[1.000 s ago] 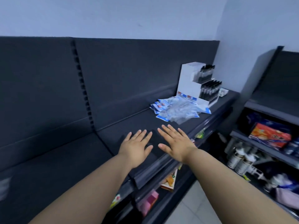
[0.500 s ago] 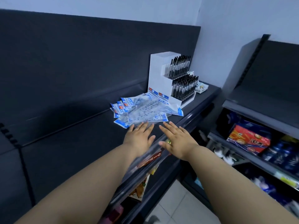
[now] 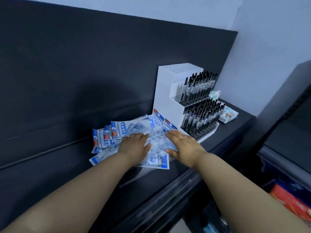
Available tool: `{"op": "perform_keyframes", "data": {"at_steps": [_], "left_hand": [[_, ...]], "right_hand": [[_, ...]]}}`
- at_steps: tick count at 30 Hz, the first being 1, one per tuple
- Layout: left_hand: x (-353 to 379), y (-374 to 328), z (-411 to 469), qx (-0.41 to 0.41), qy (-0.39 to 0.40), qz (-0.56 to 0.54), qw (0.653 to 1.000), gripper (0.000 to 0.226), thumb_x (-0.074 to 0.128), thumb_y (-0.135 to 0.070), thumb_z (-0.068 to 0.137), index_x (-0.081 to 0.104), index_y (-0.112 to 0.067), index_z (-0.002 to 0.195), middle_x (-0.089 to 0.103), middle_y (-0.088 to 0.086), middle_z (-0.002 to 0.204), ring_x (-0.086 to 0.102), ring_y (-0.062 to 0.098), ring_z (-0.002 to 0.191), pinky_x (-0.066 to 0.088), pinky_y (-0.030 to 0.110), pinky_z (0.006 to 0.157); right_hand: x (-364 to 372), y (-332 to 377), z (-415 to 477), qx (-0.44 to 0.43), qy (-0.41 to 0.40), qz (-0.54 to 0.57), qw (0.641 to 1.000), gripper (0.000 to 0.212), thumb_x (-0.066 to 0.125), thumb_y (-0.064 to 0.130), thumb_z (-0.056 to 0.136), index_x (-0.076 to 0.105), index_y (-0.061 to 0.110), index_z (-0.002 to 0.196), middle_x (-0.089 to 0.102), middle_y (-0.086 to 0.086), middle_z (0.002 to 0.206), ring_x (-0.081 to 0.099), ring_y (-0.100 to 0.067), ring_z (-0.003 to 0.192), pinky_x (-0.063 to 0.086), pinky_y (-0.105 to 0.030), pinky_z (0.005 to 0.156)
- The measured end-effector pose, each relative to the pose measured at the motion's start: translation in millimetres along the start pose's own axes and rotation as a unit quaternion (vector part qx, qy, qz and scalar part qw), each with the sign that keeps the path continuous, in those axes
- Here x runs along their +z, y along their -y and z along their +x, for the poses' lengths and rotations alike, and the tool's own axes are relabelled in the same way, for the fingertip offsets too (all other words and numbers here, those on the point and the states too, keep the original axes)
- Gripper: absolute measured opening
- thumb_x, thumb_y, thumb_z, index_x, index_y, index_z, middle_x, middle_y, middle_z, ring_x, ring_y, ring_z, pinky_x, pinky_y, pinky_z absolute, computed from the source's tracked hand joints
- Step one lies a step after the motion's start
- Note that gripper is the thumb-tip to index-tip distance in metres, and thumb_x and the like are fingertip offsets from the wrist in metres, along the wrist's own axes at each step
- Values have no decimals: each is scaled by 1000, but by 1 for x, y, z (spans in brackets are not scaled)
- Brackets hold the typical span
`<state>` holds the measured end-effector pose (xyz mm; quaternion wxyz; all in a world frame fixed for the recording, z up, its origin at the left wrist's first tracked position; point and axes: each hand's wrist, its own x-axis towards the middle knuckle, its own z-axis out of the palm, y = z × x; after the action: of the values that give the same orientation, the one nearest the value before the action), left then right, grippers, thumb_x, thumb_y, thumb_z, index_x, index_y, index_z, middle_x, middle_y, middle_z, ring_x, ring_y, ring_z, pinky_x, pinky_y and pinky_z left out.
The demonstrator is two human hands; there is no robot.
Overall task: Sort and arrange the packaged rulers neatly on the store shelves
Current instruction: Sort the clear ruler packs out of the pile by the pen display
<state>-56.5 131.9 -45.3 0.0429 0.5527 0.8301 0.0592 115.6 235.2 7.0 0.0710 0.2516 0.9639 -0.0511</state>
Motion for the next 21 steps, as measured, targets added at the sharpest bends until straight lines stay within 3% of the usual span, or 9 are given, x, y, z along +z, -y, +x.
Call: {"op": "perform_keyframes", "data": {"at_steps": [6,11,14,17,21], "left_hand": [[-4,8,7,-66,13,1,998,62,40,-53,94,25,-26,148,23,0,154,21,21,140,23,37,111],[-13,14,10,-186,39,-20,982,62,42,-43,97,17,-23,151,15,3,158,15,25,144,19,38,115],[-15,14,7,-249,45,-34,967,58,45,-34,97,24,-22,149,28,4,153,26,26,139,28,36,111],[-11,7,3,-257,-8,-78,963,46,48,-24,94,44,-29,139,43,-2,144,38,21,132,33,30,107],[-3,-6,-4,-281,-75,-118,949,47,49,-22,95,42,-30,141,46,-4,143,37,19,132,28,26,109]], "right_hand": [[2,4,77,-124,50,3,991,69,48,38,96,11,21,152,4,5,160,6,-13,147,13,-32,117],[3,0,123,-201,83,-29,976,79,53,41,92,5,20,152,-1,1,160,4,-15,147,11,-35,119],[8,-8,134,-228,106,-11,968,74,55,39,92,14,21,151,0,4,160,10,-16,146,19,-37,117],[18,-16,134,-242,50,49,968,66,63,43,86,37,23,143,17,3,156,25,-16,140,26,-32,112],[21,-18,124,-243,-76,38,966,46,67,49,78,57,31,118,34,9,139,29,-12,132,18,-37,107]]}}
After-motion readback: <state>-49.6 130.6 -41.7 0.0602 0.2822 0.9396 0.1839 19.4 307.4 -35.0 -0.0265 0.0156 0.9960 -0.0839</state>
